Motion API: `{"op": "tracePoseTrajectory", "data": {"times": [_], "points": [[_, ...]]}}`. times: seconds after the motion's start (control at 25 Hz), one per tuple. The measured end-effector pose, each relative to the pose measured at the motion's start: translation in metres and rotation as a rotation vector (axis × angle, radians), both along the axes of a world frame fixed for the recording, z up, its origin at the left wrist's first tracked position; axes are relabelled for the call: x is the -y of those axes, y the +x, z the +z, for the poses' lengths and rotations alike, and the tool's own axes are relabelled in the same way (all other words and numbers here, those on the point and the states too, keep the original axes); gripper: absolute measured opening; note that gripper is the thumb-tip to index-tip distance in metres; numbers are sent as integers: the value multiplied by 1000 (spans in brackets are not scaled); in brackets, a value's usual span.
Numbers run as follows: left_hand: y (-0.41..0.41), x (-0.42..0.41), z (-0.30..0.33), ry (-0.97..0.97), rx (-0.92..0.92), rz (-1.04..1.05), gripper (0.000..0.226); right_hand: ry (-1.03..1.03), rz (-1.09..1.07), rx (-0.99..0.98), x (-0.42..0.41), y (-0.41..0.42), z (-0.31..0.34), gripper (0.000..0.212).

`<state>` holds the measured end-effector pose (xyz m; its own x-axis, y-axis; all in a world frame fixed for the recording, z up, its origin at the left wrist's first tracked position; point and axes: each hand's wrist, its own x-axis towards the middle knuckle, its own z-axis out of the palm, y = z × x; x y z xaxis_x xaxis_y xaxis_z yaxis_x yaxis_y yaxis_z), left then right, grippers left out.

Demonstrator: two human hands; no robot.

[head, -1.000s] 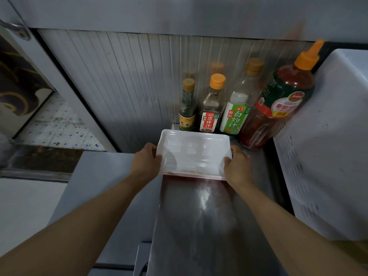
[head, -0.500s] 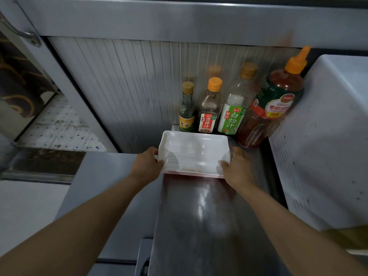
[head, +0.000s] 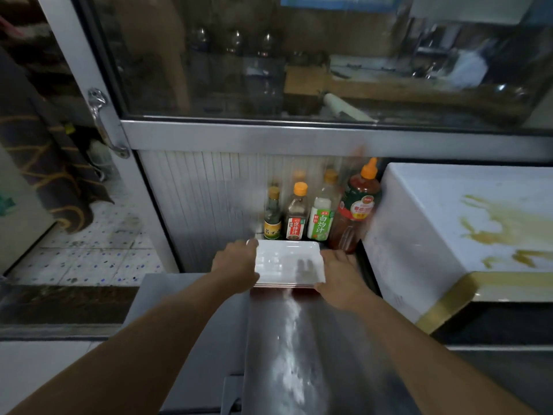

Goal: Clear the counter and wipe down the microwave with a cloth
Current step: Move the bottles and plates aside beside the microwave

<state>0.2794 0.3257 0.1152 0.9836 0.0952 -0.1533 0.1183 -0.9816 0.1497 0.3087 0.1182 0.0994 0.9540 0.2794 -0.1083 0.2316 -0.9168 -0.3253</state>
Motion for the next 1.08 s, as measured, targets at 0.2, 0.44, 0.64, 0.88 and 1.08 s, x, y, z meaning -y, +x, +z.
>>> {"op": "tracePoseTrajectory", "data": {"times": [0.2,0.44,0.64,0.88,1.08], "points": [[-23,21,37,57,52,-115,61,23,-36,55,12,-45,43,69],[-45,55,66,70,41,-234,61,2,-99,106,44,-89,78,68],[-68,97,85,53,43,-300,63,17,-111,182,80,-120,95,68],[-108,172,96,16,61,-343,58,11,-150,177,156,-165,102,68],[-158,259,85,8,41,-395,59,4,-232,171,243,-217,99,70]]}}
